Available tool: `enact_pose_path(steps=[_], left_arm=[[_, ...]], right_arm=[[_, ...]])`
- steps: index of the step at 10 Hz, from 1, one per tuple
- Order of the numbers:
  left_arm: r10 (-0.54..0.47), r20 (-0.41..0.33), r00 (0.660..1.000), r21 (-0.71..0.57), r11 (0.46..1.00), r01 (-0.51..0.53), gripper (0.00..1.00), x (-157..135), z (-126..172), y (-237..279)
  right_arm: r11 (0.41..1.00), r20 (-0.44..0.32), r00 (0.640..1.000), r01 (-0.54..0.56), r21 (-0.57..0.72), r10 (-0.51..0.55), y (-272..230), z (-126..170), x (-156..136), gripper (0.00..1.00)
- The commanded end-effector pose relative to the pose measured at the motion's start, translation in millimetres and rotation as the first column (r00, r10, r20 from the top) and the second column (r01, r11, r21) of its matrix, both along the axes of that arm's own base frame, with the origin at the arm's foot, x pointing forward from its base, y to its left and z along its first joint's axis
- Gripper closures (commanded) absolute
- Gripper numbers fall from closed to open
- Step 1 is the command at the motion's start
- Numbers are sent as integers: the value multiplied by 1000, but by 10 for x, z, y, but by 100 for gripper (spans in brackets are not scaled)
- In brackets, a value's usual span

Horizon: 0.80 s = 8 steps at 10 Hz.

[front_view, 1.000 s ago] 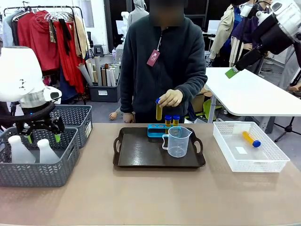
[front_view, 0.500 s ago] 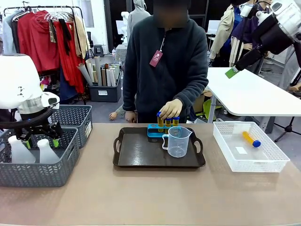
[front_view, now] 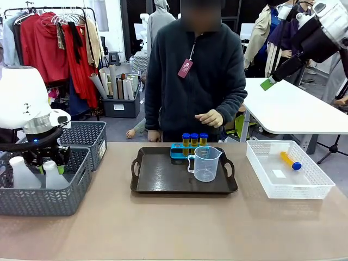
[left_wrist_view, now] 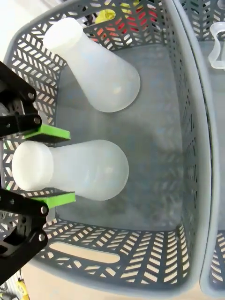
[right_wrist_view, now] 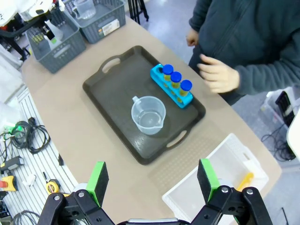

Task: Prepare the laboratory tools.
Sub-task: Pick up one Small flask and place it on the Handle tray.

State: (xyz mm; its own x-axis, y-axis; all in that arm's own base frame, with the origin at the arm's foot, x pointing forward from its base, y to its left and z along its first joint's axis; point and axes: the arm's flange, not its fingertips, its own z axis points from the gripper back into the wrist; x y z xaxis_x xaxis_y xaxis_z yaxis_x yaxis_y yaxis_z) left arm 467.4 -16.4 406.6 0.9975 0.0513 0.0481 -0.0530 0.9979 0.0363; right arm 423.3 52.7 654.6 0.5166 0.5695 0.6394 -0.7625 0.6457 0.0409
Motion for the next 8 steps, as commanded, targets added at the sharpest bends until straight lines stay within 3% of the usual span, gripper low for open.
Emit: enact_pose_path(steps=[1, 5, 8], left_arm=[[-6, 16, 1000, 0, 1000, 6, 100, 5, 4, 70], [-16, 38, 999, -16, 1000, 16, 100, 49, 196, -21], [-120, 91, 989, -26, 992, 123, 100, 123, 949, -309]], right_arm=[[1000, 8, 1000, -14, 12, 14, -8, 11, 11, 0], [1000, 8, 1000, -14, 12, 14, -8, 11, 11, 0], [1000, 8, 1000, -14, 12, 14, -8, 11, 11, 0]])
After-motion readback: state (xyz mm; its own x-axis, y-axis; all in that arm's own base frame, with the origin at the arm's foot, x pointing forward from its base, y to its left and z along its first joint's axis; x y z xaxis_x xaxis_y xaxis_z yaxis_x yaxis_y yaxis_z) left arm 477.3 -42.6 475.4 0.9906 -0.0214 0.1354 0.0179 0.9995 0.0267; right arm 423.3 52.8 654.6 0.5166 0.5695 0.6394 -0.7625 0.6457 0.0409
